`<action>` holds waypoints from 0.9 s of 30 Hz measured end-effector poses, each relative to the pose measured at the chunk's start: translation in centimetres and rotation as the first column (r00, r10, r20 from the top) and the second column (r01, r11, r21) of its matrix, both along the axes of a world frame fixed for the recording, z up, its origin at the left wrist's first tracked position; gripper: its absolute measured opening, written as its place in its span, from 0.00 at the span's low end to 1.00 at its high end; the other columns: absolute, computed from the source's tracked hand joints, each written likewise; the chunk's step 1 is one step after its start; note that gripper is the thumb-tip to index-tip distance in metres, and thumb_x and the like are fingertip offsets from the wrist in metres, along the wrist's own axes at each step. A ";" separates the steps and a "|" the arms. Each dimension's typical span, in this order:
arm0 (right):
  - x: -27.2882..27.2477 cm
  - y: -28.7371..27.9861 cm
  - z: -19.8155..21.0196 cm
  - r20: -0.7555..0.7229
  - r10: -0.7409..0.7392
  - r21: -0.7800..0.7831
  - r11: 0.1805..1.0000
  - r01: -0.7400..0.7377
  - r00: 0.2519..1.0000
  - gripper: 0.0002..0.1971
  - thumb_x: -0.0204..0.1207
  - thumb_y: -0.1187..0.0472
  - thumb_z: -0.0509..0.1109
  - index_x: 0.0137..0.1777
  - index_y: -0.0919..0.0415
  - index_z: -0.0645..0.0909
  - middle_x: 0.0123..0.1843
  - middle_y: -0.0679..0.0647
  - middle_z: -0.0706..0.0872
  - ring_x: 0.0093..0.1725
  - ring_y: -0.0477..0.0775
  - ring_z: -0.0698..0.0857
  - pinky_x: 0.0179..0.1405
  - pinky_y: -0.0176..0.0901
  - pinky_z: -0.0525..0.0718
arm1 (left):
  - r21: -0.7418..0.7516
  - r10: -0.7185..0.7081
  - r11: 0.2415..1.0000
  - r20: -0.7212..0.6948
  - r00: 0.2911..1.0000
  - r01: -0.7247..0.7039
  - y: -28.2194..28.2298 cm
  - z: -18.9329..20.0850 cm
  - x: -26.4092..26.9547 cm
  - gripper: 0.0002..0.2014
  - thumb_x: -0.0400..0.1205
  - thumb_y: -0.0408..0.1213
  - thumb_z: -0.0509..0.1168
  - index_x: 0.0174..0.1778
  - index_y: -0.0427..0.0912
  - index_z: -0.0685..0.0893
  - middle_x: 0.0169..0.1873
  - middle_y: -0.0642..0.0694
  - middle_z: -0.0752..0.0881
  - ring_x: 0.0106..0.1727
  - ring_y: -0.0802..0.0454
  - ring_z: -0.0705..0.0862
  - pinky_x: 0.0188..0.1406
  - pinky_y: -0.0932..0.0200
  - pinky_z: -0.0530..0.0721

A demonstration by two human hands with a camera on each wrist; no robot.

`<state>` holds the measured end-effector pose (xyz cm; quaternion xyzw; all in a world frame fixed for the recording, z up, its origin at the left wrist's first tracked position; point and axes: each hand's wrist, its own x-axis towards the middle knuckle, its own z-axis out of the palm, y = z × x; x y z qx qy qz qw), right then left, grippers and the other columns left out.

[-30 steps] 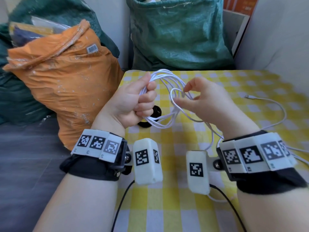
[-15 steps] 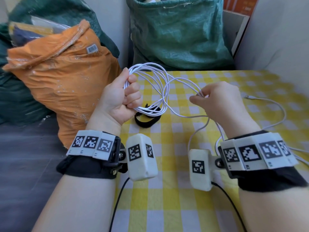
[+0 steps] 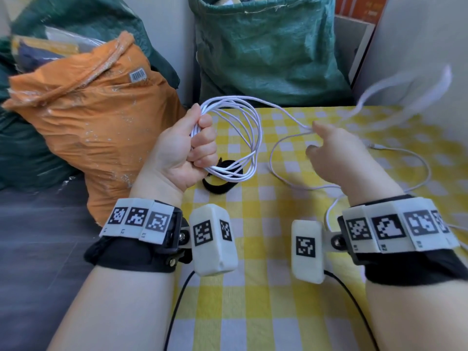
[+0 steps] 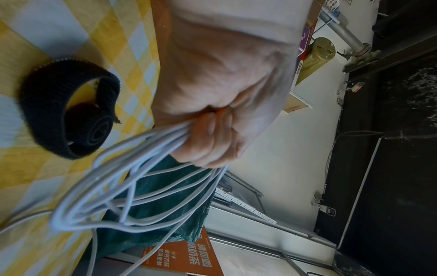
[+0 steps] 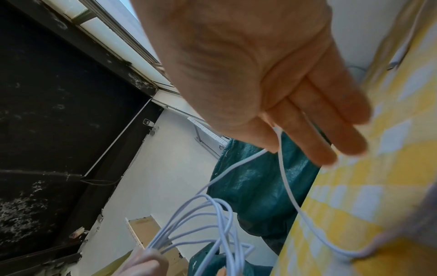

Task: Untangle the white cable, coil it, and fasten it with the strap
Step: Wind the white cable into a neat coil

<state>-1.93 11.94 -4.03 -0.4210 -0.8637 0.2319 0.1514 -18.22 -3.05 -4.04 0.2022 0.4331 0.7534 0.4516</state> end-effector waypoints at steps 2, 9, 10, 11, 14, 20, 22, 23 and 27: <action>-0.1 -0.1 -0.4 -0.062 -0.003 -0.129 0.992 -0.005 0.998 0.20 0.78 0.66 0.57 0.68 0.58 0.77 0.42 0.57 0.92 0.44 0.56 0.90 0.54 0.52 0.86 | -0.051 -0.047 0.998 -0.018 0.999 0.046 0.2 0.0 0.3 0.20 0.87 0.52 0.47 0.31 0.48 0.67 0.12 0.55 0.61 0.09 0.62 0.58 0.09 0.69 0.53; -0.6 -0.8 0.6 -0.424 0.050 0.000 0.998 -0.056 0.904 0.19 0.76 0.57 0.67 0.67 0.51 0.81 0.40 0.46 0.84 0.41 0.48 0.80 0.47 0.36 0.74 | -0.195 -0.209 0.961 -0.058 0.976 0.194 0.5 -0.1 1.3 0.19 0.87 0.51 0.48 0.31 0.48 0.67 0.13 0.55 0.61 0.09 0.64 0.58 0.09 0.69 0.53; -0.6 -1.4 0.8 -0.477 0.125 -0.017 0.988 -0.151 0.870 0.20 0.75 0.54 0.70 0.68 0.49 0.79 0.46 0.46 0.83 0.44 0.46 0.80 0.49 0.35 0.74 | -0.209 -0.244 0.951 -0.062 0.968 0.226 0.5 -0.2 1.4 0.19 0.86 0.51 0.48 0.31 0.48 0.67 0.13 0.56 0.62 0.09 0.64 0.58 0.09 0.69 0.53; -0.6 -1.9 0.9 -0.502 0.202 -0.032 0.968 -0.251 0.841 0.23 0.74 0.51 0.73 0.70 0.47 0.77 0.53 0.45 0.83 0.49 0.43 0.80 0.53 0.34 0.74 | -0.220 -0.280 0.941 -0.067 0.958 0.259 0.5 -0.2 1.5 0.19 0.86 0.51 0.48 0.31 0.48 0.68 0.13 0.56 0.62 0.09 0.64 0.58 0.10 0.69 0.52; -1.0 -2.9 0.6 -0.391 0.389 -0.001 0.906 -0.423 0.834 0.26 0.72 0.52 0.75 0.71 0.47 0.76 0.57 0.40 0.83 0.57 0.39 0.80 0.56 0.29 0.72 | -0.224 -0.377 0.909 -0.075 0.923 0.352 0.6 -0.3 2.1 0.17 0.80 0.52 0.53 0.29 0.48 0.71 0.13 0.57 0.62 0.10 0.64 0.57 0.11 0.69 0.51; -1.1 -2.5 0.0 -0.532 0.301 -0.265 0.828 -0.494 0.791 0.08 0.81 0.64 0.64 0.52 0.66 0.83 0.26 0.49 0.69 0.21 0.43 0.71 0.33 0.46 0.85 | -0.093 -0.366 0.926 0.024 0.930 0.366 0.2 -0.2 1.6 0.20 0.82 0.51 0.50 0.26 0.47 0.73 0.15 0.56 0.57 0.15 0.59 0.49 0.10 0.70 0.53; -1.0 -2.1 -0.1 -0.552 0.260 -0.349 0.791 -0.503 0.793 0.09 0.81 0.62 0.66 0.49 0.70 0.82 0.24 0.48 0.67 0.19 0.44 0.68 0.28 0.43 0.84 | -0.060 -0.314 0.947 0.044 0.948 0.316 0.3 -0.3 1.3 0.19 0.80 0.51 0.52 0.26 0.47 0.73 0.12 0.55 0.62 0.15 0.59 0.49 0.09 0.70 0.54; -0.9 -2.0 -0.1 -0.546 0.245 -0.374 0.784 -0.495 0.801 0.10 0.80 0.61 0.66 0.45 0.70 0.82 0.23 0.47 0.67 0.19 0.44 0.69 0.27 0.40 0.82 | -0.042 -0.290 0.955 0.052 0.955 0.293 0.4 -0.3 1.2 0.18 0.80 0.51 0.53 0.26 0.47 0.72 0.12 0.55 0.63 0.14 0.59 0.49 0.09 0.70 0.54; -0.9 -1.4 -0.5 -0.542 0.193 -0.467 0.739 -0.485 0.818 0.12 0.82 0.58 0.65 0.36 0.59 0.78 0.21 0.44 0.73 0.20 0.42 0.77 0.27 0.36 0.81 | 0.060 -0.210 0.977 0.142 0.967 0.204 0.8 -0.7 0.9 0.24 0.85 0.51 0.49 0.24 0.46 0.72 0.14 0.53 0.56 0.14 0.58 0.49 0.10 0.70 0.53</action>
